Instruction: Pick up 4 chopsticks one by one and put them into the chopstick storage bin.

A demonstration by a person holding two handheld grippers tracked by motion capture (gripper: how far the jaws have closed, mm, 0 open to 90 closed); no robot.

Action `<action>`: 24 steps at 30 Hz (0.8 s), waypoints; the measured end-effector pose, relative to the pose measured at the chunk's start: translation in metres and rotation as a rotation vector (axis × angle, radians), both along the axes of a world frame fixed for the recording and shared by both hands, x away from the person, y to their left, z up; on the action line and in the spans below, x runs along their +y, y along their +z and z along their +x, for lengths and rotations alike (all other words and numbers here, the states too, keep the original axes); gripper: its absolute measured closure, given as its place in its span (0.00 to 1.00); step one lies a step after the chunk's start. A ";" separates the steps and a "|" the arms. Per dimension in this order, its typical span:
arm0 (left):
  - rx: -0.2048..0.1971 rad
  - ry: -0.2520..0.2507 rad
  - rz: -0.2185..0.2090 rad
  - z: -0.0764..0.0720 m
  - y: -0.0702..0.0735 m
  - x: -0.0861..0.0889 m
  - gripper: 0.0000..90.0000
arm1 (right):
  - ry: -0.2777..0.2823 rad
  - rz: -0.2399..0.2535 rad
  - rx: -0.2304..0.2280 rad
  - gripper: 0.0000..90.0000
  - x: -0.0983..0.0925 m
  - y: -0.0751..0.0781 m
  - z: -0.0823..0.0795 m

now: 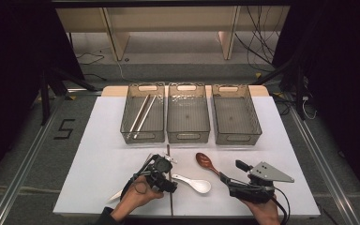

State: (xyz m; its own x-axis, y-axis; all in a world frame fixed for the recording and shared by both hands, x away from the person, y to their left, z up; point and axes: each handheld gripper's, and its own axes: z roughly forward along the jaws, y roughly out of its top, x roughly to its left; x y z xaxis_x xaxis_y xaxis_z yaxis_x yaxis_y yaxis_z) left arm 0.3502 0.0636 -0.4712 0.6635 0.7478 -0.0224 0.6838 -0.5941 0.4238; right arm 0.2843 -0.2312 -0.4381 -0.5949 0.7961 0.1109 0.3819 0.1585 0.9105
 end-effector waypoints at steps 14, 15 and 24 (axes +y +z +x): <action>-0.001 -0.061 -0.011 -0.001 0.002 0.005 0.63 | -0.002 -0.001 0.000 0.29 0.000 0.000 0.000; 0.001 -0.063 -0.015 -0.001 0.002 0.006 0.66 | -0.002 -0.001 0.000 0.29 0.000 0.000 -0.001; 0.029 -0.080 -0.034 0.000 0.005 0.013 0.80 | -0.003 -0.001 -0.003 0.29 0.000 0.000 -0.001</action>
